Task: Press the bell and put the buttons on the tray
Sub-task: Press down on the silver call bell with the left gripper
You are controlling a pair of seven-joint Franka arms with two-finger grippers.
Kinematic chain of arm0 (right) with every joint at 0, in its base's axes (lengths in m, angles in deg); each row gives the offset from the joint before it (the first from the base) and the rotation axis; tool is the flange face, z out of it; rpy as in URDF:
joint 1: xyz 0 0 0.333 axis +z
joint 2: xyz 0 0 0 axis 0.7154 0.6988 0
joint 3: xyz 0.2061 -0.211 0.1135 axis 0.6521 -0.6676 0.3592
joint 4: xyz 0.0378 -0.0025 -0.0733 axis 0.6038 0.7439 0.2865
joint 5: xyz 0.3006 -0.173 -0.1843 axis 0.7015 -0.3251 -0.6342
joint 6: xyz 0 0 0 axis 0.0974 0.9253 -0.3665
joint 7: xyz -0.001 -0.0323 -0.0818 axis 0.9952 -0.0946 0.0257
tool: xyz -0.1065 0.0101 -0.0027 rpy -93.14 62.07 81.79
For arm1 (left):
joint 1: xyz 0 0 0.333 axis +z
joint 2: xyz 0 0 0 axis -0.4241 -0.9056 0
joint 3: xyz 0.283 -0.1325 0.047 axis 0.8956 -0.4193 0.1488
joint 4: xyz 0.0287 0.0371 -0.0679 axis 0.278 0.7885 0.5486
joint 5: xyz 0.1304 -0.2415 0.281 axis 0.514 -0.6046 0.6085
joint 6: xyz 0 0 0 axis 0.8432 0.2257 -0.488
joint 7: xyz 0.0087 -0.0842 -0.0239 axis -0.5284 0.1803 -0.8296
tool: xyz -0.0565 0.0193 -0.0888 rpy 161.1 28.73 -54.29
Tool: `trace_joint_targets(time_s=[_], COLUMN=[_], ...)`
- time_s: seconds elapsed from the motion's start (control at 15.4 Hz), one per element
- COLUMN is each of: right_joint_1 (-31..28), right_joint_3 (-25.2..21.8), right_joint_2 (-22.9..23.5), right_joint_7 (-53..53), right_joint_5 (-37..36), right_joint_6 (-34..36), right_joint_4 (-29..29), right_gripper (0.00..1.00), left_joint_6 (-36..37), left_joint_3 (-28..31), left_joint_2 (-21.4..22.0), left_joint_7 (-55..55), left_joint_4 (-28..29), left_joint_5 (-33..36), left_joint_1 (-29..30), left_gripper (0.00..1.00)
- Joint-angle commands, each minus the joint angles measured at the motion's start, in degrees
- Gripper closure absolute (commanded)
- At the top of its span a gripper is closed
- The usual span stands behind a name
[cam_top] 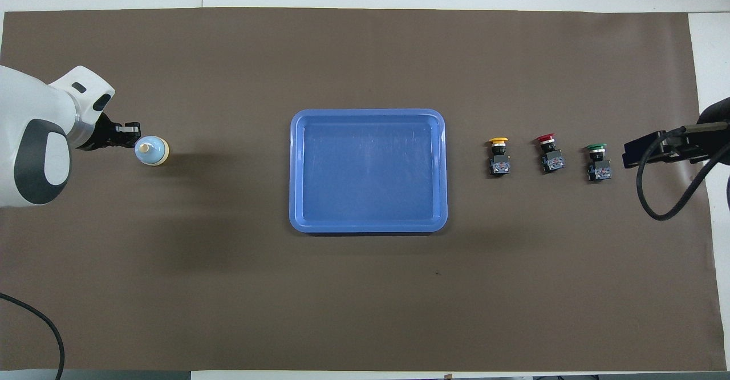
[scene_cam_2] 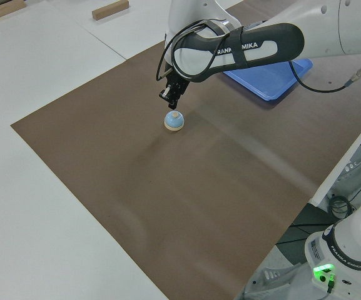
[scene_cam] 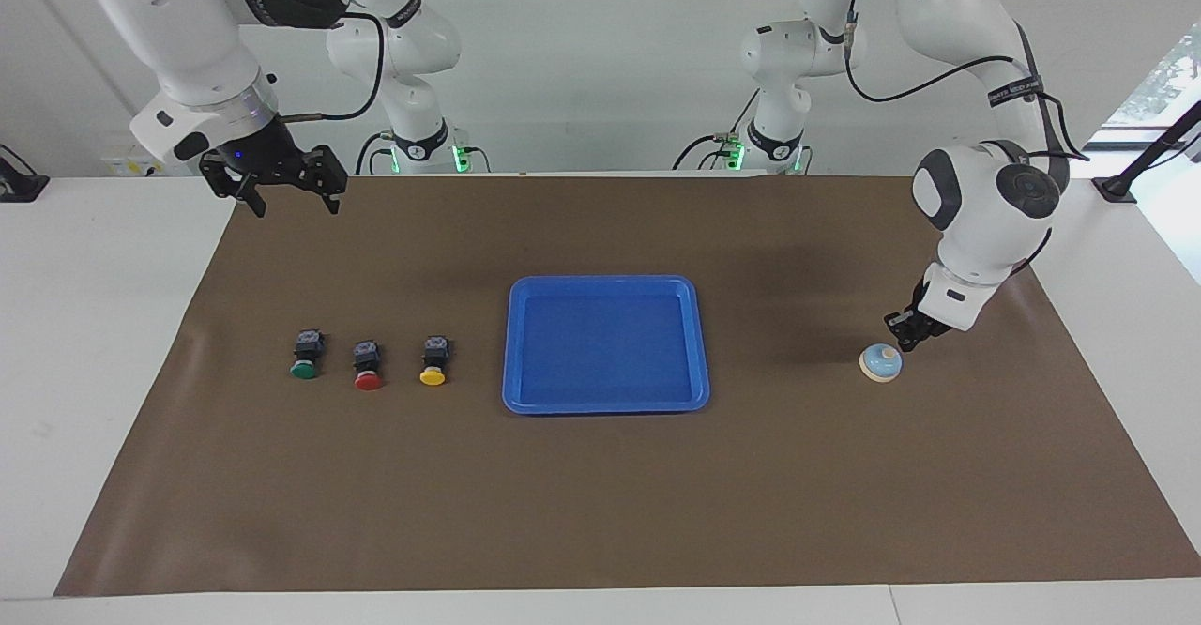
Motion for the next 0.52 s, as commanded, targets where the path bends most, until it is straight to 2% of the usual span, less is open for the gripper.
trace_joint_targets(time_s=[0.0,0.26,0.33,0.46], right_joint_1=[-0.9,-0.9,-0.9,-0.9], right_joint_3=[0.5,0.4,0.4,0.4], right_joint_2=[-0.4,-0.4,-0.4,-0.4], right_joint_7=[0.8,0.9,0.8,0.9], right_joint_5=[0.5,0.5,0.5,0.5], right_joint_6=[1.0,1.0,1.0,1.0], right_joint_4=[-0.2,-0.2,-0.2,-0.2], right_gripper=[0.0,0.0,0.0,0.0], left_joint_6=[-4.5,-6.8,-5.2,5.8], left_joint_3=[0.3,0.3,0.3,0.2], left_joint_2=[0.0,-1.2,-1.1,-0.8], left_joint_7=[0.0,0.0,0.0,0.0], left_joint_4=[3.5,5.5,4.2,-3.5], left_joint_5=[1.0,1.0,1.0,0.9], left_joint_1=[-0.6,-0.5,-0.5,-0.5], left_gripper=[1.0,1.0,1.0,1.0])
